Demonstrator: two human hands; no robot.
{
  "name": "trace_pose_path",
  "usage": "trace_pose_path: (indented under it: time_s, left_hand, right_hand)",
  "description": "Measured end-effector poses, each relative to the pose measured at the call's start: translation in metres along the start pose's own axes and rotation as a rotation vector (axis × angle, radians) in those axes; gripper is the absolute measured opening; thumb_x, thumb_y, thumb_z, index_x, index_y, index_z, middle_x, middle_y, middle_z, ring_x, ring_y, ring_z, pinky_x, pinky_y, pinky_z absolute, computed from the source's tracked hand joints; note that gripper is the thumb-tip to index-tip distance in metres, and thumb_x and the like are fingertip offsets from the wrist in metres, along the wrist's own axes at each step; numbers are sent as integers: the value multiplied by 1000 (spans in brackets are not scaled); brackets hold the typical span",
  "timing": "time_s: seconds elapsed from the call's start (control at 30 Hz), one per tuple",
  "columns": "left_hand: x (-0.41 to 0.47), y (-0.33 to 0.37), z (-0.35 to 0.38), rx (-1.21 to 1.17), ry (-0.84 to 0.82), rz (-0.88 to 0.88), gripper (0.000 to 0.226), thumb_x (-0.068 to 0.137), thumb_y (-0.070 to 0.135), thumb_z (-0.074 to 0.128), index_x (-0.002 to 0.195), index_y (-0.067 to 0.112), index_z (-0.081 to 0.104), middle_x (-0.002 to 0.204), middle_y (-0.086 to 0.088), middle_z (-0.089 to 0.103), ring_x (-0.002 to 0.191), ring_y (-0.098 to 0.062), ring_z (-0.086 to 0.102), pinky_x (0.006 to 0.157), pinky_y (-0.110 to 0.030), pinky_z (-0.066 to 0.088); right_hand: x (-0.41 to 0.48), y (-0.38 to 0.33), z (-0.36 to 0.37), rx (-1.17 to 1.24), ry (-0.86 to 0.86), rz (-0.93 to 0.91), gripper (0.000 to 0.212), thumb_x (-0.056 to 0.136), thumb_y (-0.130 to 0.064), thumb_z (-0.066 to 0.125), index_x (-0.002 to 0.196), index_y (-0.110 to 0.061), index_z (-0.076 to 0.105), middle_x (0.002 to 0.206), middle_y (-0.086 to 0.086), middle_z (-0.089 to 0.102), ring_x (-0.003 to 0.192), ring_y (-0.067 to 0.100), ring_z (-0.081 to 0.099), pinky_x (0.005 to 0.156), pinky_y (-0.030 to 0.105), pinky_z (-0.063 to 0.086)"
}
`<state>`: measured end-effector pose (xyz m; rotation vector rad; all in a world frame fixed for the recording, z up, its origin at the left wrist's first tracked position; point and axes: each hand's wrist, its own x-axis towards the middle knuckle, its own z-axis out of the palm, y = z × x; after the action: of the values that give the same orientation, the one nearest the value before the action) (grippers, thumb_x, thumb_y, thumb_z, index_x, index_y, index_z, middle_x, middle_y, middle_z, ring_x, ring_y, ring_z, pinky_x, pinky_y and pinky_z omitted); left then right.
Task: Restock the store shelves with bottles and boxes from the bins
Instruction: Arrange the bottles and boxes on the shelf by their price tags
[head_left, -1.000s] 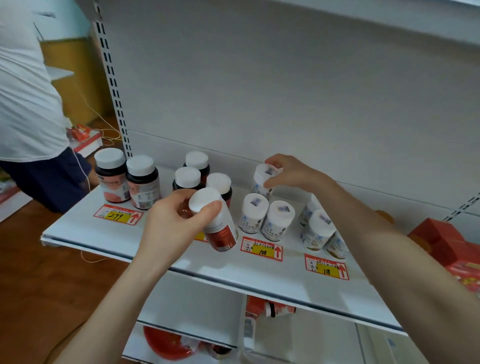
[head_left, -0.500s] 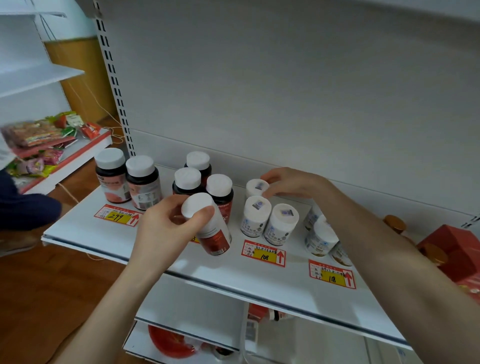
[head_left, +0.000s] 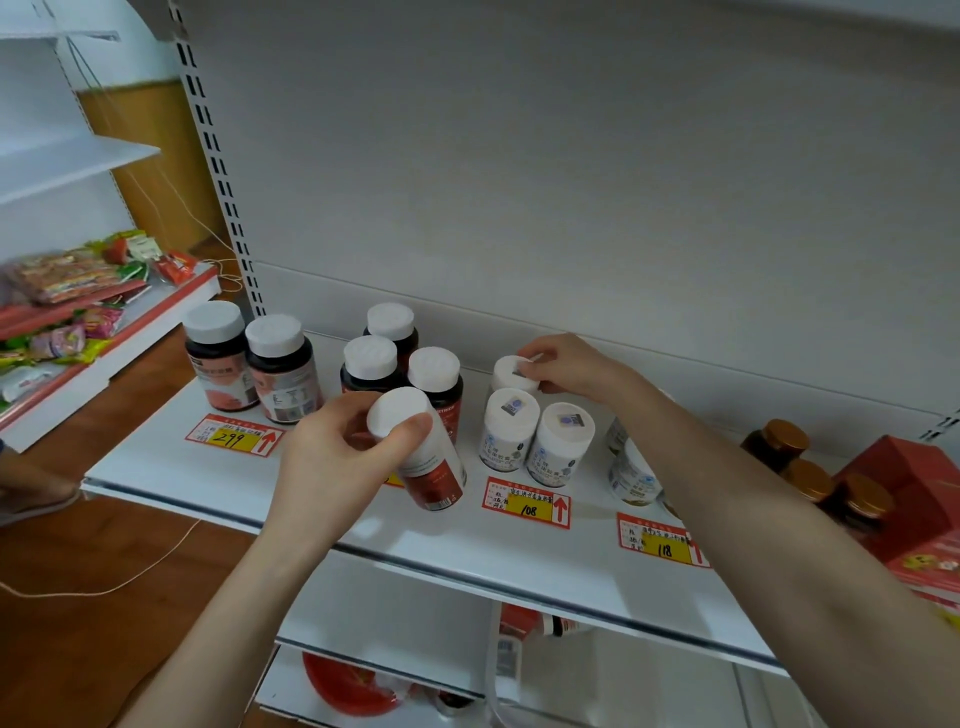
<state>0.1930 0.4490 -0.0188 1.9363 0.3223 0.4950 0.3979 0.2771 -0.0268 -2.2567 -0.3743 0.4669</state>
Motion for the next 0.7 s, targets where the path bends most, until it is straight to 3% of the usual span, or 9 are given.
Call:
trace_pose_path:
  time_s: [0.17,0.23,0.3,0.4,0.47,0.53,0.6,0.7]
  left_hand:
    - [0,-1,2,-37,-16,-14,20,77,23,70,78,37,56,81,18,61,70,19,54,55,-5,42]
    - [-1,0,3,-47,-25,-2,17,78,20,70,80,33,59,81,18,62,70,18,55,55,-1,41]
    - [-1,0,3,-55,-45,8,16,78,19,70,80,31,60,81,16,63,70,16,56,56,-1,41]
    - [1,2,-2,-82,-63,-2,16,77,26,71,78,36,59,82,15,64,71,10,59,60,-8,45]
    - [5,4,-7,-135,-69,-33,15,68,43,70,78,37,61,83,11,67,76,1,63,70,-26,52]
    - [8,8,-10,-191,-87,-59,22,63,48,69,78,33,63,86,1,70,85,-17,66,77,-41,55]
    - [10,16,-11,-237,-100,-77,13,76,35,72,80,27,63,91,-11,68,90,-29,65,79,-45,55]
    - [13,23,-10,-257,-110,-72,8,82,29,65,78,23,63,88,-14,67,85,-31,66,77,-41,56]
  right_hand:
    - [-1,2,2,-8,44,8,29,90,-11,58,117,-2,58,112,18,59,89,19,53,70,24,49]
    - [-2,3,2,-35,62,20,29,90,-13,58,117,-4,58,110,15,58,88,20,53,72,27,49]
    - [-4,4,1,-123,104,17,36,89,-18,59,123,-6,55,119,13,58,96,23,56,83,31,47]
    - [-14,1,0,-164,310,-56,35,89,-17,58,122,-4,56,123,11,59,111,23,56,91,24,39]
    - [-31,-7,3,-25,398,-130,26,89,-15,57,113,-6,62,114,9,64,107,21,60,90,22,41]
    - [-57,-15,9,118,336,-196,17,89,-18,58,103,-11,65,102,4,68,99,19,64,91,29,49]
    - [-87,-23,19,193,197,-252,13,89,-22,59,98,-16,65,95,2,69,92,18,66,88,34,54]
    - [-124,-28,35,216,27,-279,14,87,-31,59,100,-31,64,101,-10,67,97,6,64,88,23,52]
